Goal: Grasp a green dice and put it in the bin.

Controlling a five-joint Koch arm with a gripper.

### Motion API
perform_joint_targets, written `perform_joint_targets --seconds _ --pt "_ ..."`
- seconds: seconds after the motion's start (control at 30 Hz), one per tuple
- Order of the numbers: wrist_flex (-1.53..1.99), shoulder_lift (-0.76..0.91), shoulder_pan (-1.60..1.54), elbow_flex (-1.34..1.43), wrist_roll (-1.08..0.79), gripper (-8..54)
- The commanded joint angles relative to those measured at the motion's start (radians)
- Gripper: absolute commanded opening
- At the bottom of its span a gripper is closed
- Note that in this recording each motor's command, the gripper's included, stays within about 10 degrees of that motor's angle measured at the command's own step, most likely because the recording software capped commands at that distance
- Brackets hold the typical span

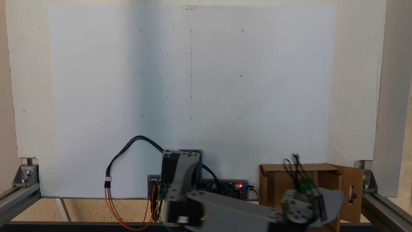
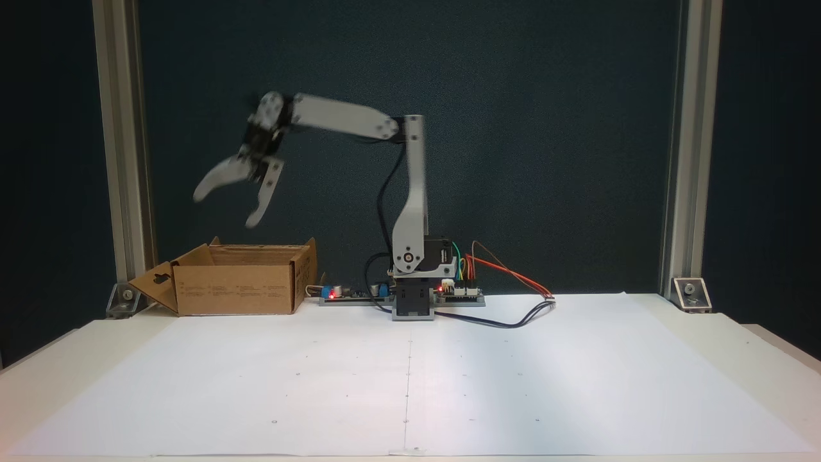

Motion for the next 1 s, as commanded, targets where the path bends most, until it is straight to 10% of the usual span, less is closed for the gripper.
perform_joint_targets --seconds 0.0,0.23,0.7,0.97 --pt "0.063 0.149 -0.140 -0.028 0.165 43.2" --pt "0.041 0.244 -0.645 -0.028 0.468 44.8" --pt "-0.300 0.238 -1.653 0.166 0.480 43.8" --pt "-0.627 0.370 -1.651 0.557 0.477 43.2"
